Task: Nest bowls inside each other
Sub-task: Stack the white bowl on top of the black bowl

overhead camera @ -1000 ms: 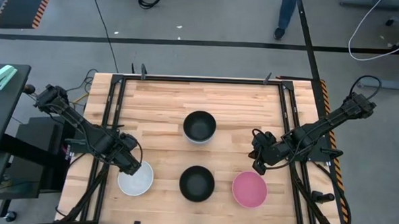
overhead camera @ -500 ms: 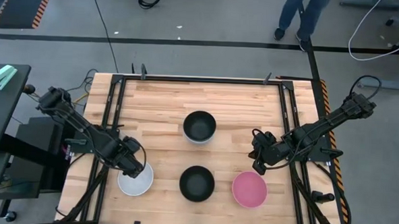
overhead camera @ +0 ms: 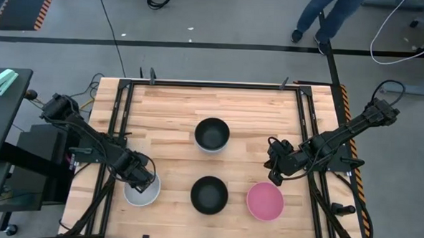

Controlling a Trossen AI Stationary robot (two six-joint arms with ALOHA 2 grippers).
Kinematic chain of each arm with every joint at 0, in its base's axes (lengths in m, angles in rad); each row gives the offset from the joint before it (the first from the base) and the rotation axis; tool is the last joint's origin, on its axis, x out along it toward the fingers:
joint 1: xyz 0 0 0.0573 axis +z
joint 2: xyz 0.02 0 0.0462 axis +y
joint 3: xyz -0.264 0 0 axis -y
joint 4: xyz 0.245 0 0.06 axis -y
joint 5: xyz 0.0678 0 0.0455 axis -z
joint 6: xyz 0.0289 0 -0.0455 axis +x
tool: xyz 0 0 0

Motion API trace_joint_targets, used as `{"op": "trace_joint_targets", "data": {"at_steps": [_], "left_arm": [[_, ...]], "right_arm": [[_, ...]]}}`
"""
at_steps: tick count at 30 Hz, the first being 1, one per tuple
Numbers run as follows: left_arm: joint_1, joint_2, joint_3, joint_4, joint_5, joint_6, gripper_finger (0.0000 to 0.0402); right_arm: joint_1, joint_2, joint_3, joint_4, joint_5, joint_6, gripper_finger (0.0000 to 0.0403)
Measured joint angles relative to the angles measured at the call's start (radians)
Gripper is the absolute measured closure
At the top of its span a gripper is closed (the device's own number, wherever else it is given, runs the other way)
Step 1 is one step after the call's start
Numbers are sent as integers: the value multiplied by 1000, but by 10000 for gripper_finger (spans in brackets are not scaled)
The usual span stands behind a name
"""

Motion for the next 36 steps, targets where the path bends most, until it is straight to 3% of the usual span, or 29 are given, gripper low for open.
{"op": "trace_joint_targets", "data": {"at_steps": [10, 21, 36], "left_arm": [[0, -1, -1, 89, -54, 96, 294], [40, -4, 40, 101, -146, 214, 390], [173, -1, 171, -11, -244, 438, 388]], "right_arm": [[0, 0, 0, 0, 0, 0, 360], [0, 0, 0, 0, 0, -1, 360], [0, 0, 0, 0, 0, -9, 360]]}}
